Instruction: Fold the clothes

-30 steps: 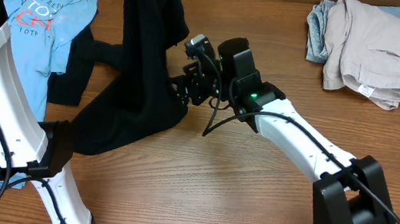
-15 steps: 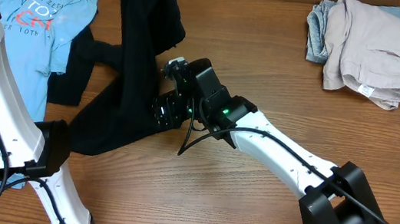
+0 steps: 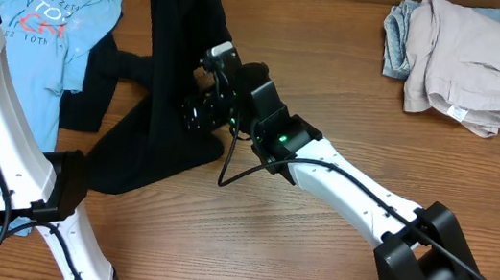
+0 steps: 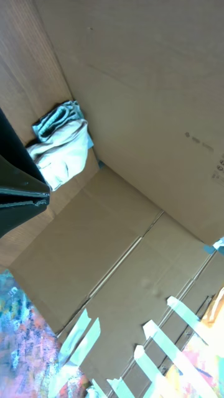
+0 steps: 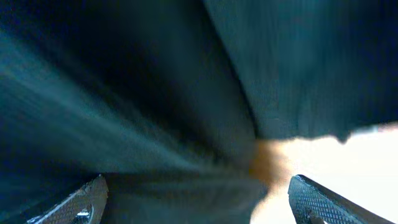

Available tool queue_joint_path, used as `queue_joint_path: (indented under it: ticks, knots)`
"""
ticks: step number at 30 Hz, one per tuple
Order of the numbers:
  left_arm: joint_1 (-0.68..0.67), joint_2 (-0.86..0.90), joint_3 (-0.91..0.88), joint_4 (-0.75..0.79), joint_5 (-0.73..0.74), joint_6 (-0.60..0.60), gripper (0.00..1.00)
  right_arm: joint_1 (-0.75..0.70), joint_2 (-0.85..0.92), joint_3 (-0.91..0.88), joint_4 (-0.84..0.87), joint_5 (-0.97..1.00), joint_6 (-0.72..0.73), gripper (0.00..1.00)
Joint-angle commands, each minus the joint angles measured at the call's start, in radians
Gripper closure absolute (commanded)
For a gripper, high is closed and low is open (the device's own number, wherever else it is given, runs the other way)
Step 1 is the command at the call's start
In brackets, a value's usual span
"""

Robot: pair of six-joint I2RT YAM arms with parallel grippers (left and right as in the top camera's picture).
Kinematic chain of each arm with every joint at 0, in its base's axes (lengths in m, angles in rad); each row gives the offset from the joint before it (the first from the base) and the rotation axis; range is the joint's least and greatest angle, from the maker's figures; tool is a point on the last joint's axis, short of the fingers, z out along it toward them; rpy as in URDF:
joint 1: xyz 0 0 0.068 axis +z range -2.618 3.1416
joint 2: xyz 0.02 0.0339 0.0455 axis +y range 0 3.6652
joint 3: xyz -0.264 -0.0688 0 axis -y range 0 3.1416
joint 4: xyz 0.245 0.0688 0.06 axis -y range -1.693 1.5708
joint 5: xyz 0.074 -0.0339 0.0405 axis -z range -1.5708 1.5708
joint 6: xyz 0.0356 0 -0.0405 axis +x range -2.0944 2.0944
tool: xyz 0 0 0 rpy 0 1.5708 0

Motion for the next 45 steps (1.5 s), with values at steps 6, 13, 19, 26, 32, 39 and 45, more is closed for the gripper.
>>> queue_joint_path:
  ticks: [6,13,19,26,32,39,45]
  knots:
    - [0.005,-0.030,0.023,-0.025,0.008,-0.019,0.96,-0.003,-0.019,0.023,0.200,-0.033,-0.047,0.10]
    - [0.005,-0.030,0.023,-0.040,0.006,-0.014,0.96,-0.003,-0.019,0.039,0.272,-0.109,-0.047,0.17]
    - [0.005,-0.030,0.023,-0.040,-0.002,-0.012,0.96,-0.003,-0.018,0.040,0.242,-0.167,-0.044,0.32]
    - [0.005,-0.030,0.023,-0.025,-0.030,-0.021,0.96,-0.003,0.005,0.040,0.140,-0.204,-0.044,0.77]
    - [0.010,-0.030,0.023,-0.002,-0.056,-0.027,0.96,-0.026,0.005,0.040,-0.011,-0.156,-0.044,0.91]
    - [0.066,-0.030,0.023,-0.002,-0.129,-0.022,0.96,-0.107,-0.051,0.040,-0.241,-0.156,-0.043,0.96]
    - [0.113,-0.030,0.023,-0.021,-0.186,0.013,0.96,-0.219,-0.155,0.040,-0.437,-0.155,-0.040,0.96]
